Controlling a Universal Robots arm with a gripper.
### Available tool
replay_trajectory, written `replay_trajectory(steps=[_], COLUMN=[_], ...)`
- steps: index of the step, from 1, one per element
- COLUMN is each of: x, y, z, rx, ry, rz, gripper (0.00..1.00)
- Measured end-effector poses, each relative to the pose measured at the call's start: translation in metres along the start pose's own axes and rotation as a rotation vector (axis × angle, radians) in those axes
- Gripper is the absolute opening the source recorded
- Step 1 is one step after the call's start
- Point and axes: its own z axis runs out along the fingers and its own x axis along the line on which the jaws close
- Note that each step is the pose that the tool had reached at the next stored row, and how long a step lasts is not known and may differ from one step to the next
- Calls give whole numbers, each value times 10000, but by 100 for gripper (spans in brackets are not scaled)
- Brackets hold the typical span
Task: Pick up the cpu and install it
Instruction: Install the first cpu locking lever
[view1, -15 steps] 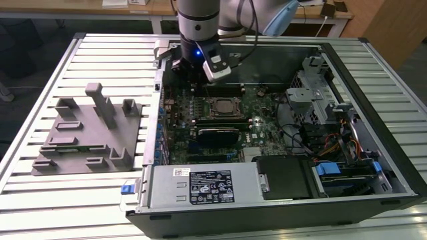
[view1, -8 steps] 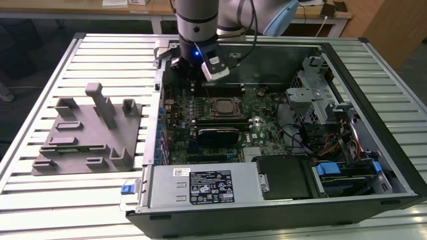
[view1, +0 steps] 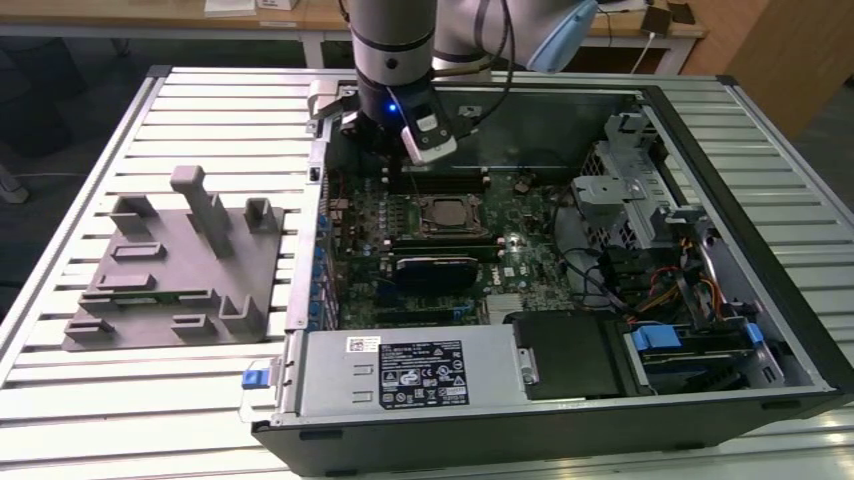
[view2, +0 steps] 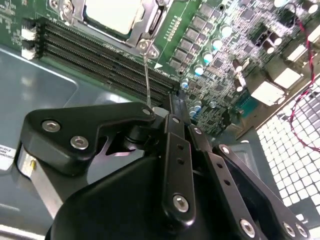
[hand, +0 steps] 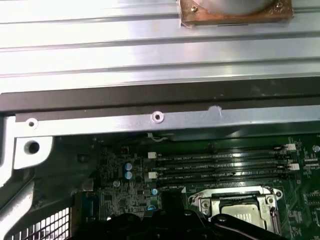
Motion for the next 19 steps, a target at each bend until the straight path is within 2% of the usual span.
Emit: replay_trajectory(steps=[2,9,13,19], x=[0,-20,-97,-254], y=[-1,0,6,17], z=[0,0,1,3], rx=[-52,-68,-67,-68], ry=[4,5,5,6], rz=[1,0,1,1], gripper=[11,11,11,11])
